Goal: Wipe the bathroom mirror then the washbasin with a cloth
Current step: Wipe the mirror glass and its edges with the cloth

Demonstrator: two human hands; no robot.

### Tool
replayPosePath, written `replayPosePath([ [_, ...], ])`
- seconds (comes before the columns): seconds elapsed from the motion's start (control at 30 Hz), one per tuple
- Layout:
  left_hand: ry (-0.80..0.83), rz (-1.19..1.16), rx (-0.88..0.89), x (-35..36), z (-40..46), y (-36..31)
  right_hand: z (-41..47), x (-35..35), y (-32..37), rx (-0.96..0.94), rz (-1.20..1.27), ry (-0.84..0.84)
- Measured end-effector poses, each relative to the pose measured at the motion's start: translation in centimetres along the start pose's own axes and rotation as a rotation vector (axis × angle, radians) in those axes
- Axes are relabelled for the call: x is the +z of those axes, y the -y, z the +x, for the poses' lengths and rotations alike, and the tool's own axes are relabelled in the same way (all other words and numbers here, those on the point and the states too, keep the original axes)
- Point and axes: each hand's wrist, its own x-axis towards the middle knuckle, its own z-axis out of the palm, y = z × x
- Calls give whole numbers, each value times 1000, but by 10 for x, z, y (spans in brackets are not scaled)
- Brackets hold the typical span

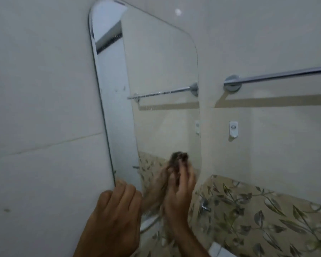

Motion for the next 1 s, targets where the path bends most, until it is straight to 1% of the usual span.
replayPosePath([
  [0.1, -85, 10, -12, 6, 1, -2, -43, 7, 35, -452, -85, 120],
  [0.13, -101, 18, -13, 7, 1, -2, -47, 8, 42, -568, -110, 148],
  [0.17, -116, 23, -12, 9, 0, -1, -45, 8, 47, -627, -123, 168],
  [0.2, -130, 24, -8, 10, -1, -1, -36, 8, 49, -636, -128, 178],
  [0.23, -140, 17, -4, 11, -1, 0, -24, 8, 48, -601, -122, 174],
  [0.27, -146, 6, -3, 12, -1, 0, -9, 8, 48, -524, -99, 156],
  [0.37, -137, -55, -36, 9, 1, -1, 36, 9, 47, -228, 6, 82],
  [0.43, -119, -94, -79, 4, 4, -5, 50, 9, 46, -162, 9, 58],
  [0.5, -103, -105, -118, -3, 12, -6, 46, 8, 52, -159, -12, 90],
  [0.53, -92, -102, -130, -8, 18, -5, 39, 7, 57, -196, -24, 126],
  [0.63, -65, -78, -138, -25, 44, 5, 18, 5, 69, -440, -68, 243],
  [0.67, -66, -72, -135, -32, 55, 11, 21, 4, 73, -483, -73, 263],
  [0.73, -81, -54, -121, -43, 78, 23, 39, 6, 77, -449, -47, 253],
  [0.83, -104, -45, -123, -54, 105, 41, 78, 12, 80, -223, 15, 141],
  [0.87, -107, -41, -122, -57, 111, 46, 88, 15, 81, -178, 18, 103],
  [0.93, -110, -50, -109, -59, 117, 54, 92, 18, 82, -164, 12, 66],
  [1.0, -103, -59, -92, -60, 119, 58, 74, 17, 89, -225, 6, 105],
])
